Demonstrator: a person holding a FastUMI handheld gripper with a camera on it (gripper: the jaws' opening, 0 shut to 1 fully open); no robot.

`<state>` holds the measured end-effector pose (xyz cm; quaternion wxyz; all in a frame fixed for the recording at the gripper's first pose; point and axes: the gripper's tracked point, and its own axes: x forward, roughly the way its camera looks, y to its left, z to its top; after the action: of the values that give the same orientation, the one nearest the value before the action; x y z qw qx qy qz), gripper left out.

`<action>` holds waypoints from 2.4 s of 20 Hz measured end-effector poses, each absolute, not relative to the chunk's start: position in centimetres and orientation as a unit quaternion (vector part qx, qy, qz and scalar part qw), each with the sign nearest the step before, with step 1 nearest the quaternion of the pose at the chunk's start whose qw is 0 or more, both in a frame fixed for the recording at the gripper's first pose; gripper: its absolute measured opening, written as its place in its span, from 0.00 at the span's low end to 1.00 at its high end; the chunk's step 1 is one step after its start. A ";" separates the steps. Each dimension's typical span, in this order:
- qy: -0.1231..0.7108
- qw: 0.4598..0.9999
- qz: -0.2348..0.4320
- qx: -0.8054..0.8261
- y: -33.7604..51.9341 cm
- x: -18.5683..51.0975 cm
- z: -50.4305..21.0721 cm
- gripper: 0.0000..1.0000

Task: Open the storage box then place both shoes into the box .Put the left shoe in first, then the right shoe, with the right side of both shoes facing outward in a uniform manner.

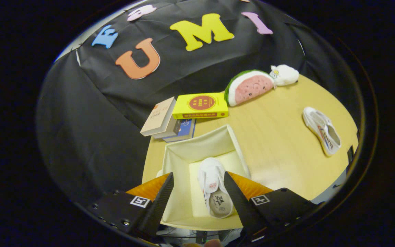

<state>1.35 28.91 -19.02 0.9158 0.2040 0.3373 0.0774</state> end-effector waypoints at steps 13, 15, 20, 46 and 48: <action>0.273 0.957 -0.004 0.100 2.4 -1.1 -18.5 0.96; 0.289 0.953 -0.013 0.094 -1.4 -1.1 -20.5 0.96; 0.341 0.939 -0.013 0.047 -8.3 0.6 -27.4 0.96; 0.479 0.860 -0.012 0.176 -11.2 8.6 -38.7 0.00; 0.475 0.855 -0.010 0.209 -10.0 7.8 -37.2 0.00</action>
<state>7.80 -9.97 -37.24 0.8547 0.2085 0.4752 -0.0102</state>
